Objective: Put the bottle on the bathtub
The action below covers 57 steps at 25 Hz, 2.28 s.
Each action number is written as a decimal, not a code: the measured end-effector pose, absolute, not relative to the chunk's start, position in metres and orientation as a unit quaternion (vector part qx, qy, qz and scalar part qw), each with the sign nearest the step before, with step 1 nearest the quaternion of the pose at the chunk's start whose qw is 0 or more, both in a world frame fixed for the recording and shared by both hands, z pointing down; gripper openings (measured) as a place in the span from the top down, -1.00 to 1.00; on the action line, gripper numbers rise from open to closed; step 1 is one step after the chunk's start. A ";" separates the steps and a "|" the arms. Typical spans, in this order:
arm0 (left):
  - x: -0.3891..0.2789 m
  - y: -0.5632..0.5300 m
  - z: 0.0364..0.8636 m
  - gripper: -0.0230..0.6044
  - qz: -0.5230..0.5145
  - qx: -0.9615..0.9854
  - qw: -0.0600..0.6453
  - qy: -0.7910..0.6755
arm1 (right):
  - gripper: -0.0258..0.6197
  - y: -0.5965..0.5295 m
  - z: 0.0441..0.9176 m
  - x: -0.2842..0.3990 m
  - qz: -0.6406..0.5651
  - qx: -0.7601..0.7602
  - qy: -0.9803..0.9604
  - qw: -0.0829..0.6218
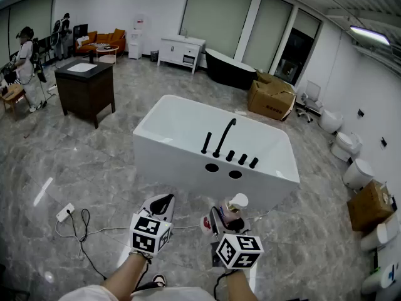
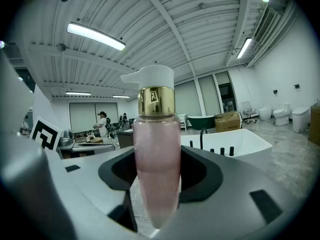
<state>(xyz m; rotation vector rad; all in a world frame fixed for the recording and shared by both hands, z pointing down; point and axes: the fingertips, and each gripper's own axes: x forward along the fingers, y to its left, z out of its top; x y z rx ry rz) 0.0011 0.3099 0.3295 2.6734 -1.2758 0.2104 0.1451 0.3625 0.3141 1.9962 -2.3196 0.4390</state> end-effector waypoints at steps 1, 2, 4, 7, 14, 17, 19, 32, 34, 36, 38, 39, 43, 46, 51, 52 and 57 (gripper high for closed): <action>0.002 0.310 0.329 0.88 0.071 0.897 0.086 -0.427 | 0.17 0.362 0.314 0.146 0.143 0.645 -0.750 0.026; 0.003 0.309 0.328 0.88 0.071 0.897 0.087 -0.427 | 0.18 0.361 0.315 0.146 0.144 0.645 -0.750 0.027; 0.004 0.308 0.328 0.87 0.072 0.898 0.086 -0.425 | 0.18 0.360 0.316 0.146 0.146 0.645 -0.750 0.028; 0.002 0.304 0.332 0.87 0.072 0.898 0.089 -0.424 | 0.18 0.358 0.319 0.145 0.148 0.645 -0.749 0.027; -0.001 0.287 0.336 0.88 0.073 0.899 0.095 -0.422 | 0.17 0.343 0.323 0.144 0.171 0.642 -0.747 0.014; -0.006 0.281 0.339 0.87 0.079 0.899 0.096 -0.421 | 0.18 0.335 0.325 0.140 0.168 0.644 -0.746 0.019; -0.011 0.276 0.341 0.87 0.083 0.898 0.098 -0.420 | 0.18 0.330 0.327 0.137 0.172 0.645 -0.745 0.017; -0.044 0.253 0.364 0.87 0.087 0.887 0.126 -0.436 | 0.17 0.313 0.341 0.137 0.194 0.658 -0.727 0.010; -0.044 0.249 0.368 0.87 0.090 0.887 0.129 -0.435 | 0.17 0.308 0.344 0.138 0.198 0.660 -0.725 0.012; -0.044 0.242 0.369 0.87 0.092 0.887 0.128 -0.433 | 0.17 0.300 0.346 0.139 0.201 0.661 -0.723 0.013; -0.043 0.233 0.368 0.87 0.091 0.887 0.127 -0.435 | 0.17 0.291 0.347 0.142 0.201 0.660 -0.723 0.014; -0.043 0.227 0.368 0.87 0.090 0.886 0.126 -0.436 | 0.17 0.286 0.347 0.143 0.201 0.660 -0.724 0.014; -0.039 0.207 0.364 0.87 0.087 0.886 0.121 -0.440 | 0.17 0.265 0.345 0.150 0.198 0.659 -0.725 0.014; -0.032 0.190 0.362 0.88 0.084 0.884 0.120 -0.444 | 0.17 0.247 0.342 0.158 0.196 0.656 -0.728 0.016; -0.019 0.158 0.368 0.87 0.083 0.881 0.126 -0.448 | 0.17 0.212 0.345 0.172 0.196 0.653 -0.731 0.022; -0.016 0.152 0.369 0.87 0.084 0.881 0.127 -0.449 | 0.17 0.205 0.345 0.175 0.197 0.652 -0.732 0.023; 0.001 0.121 0.372 0.88 0.087 0.877 0.131 -0.454 | 0.17 0.168 0.348 0.192 0.200 0.645 -0.737 0.027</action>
